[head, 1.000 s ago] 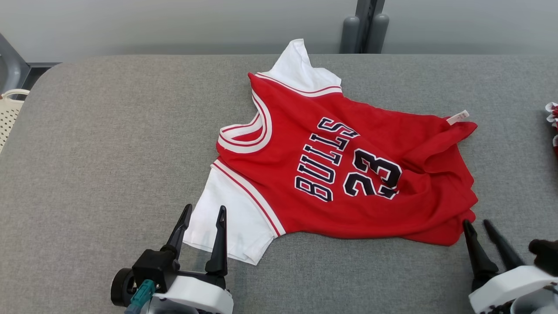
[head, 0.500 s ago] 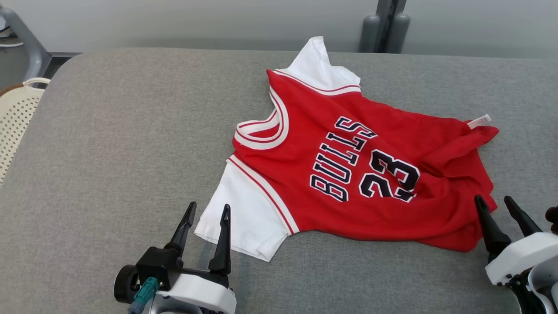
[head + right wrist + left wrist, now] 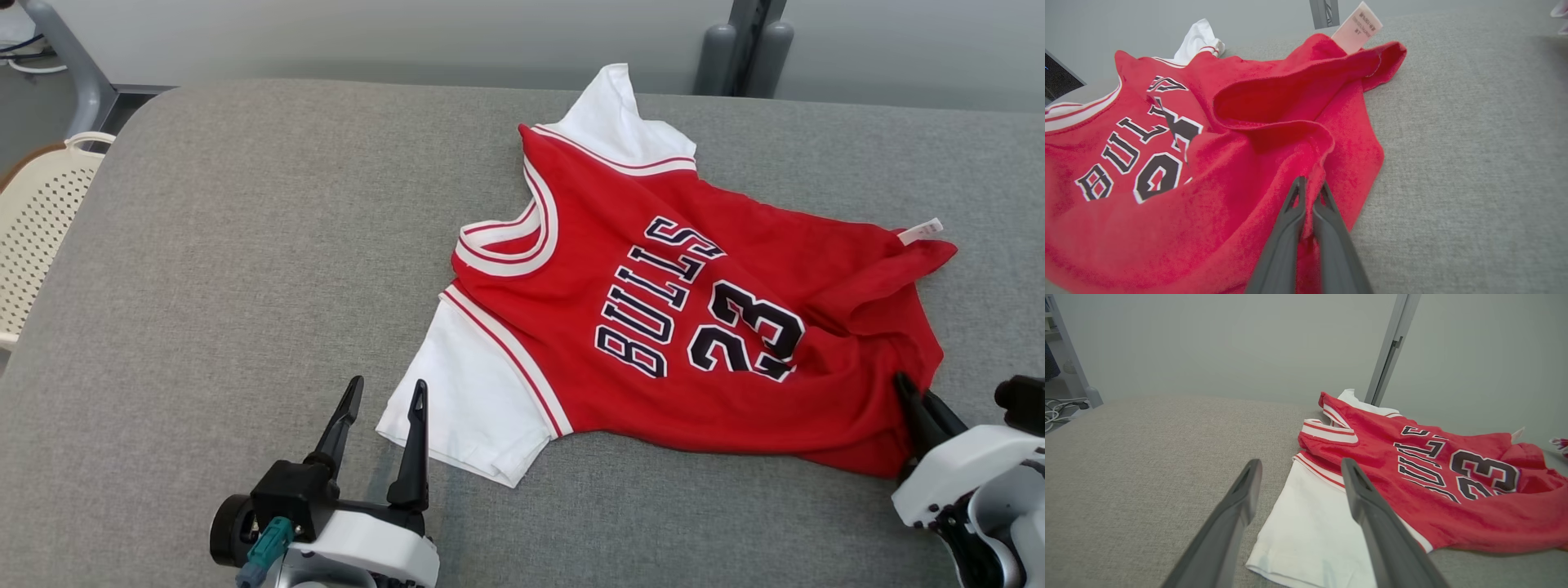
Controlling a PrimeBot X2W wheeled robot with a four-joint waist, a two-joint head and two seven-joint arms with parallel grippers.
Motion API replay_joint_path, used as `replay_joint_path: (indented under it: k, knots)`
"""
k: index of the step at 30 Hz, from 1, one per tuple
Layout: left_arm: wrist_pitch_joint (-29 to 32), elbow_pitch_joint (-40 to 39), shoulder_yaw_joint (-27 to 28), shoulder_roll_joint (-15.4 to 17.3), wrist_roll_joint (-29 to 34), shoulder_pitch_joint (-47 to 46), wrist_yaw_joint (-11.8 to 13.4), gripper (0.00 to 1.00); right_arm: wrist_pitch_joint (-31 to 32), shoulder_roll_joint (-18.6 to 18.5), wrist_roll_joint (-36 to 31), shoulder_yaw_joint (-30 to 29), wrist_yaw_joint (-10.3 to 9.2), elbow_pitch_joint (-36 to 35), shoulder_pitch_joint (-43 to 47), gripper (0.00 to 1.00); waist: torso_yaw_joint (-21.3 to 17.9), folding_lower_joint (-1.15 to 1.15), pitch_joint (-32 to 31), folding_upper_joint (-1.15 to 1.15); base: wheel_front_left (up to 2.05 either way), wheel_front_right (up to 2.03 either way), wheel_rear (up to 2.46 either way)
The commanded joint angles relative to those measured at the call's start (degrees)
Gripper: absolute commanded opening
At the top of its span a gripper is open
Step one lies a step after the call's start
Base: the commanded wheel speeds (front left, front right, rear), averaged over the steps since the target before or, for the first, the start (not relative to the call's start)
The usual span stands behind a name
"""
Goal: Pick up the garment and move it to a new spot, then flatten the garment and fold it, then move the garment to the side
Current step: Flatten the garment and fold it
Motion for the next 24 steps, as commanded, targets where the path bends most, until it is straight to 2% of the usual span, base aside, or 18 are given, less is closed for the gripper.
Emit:
replay_joint_path:
  k: [1,7,15,24]
  knots:
    - [-0.08,-0.07,0.30,0.22,0.40,-0.49,0.22,1.00,-0.83,-0.37,0.32,0.75,0.02,-1.11,-0.70,0.00,-0.29,0.00,-0.13,0.00,0.00,0.00,0.00]
    - [-0.08,-0.01,0.65,0.22,0.74,0.37,0.11,1.00,-2.24,-0.72,-0.34,4.09,0.02,-8.67,0.93,0.00,-1.85,0.00,-0.68,0.00,0.00,0.00,0.00]
    - [-0.08,0.25,0.82,0.24,0.96,0.93,-0.38,1.00,2.28,0.19,0.08,9.18,0.02,-23.09,5.03,0.00,-4.18,0.00,-1.60,0.00,0.00,0.00,0.00]
    - [-0.08,0.24,1.00,0.38,1.23,1.69,-0.49,1.00,6.56,1.02,-1.36,6.71,0.02,-31.85,12.05,0.00,-6.84,0.00,-2.38,0.00,0.00,0.00,0.00]
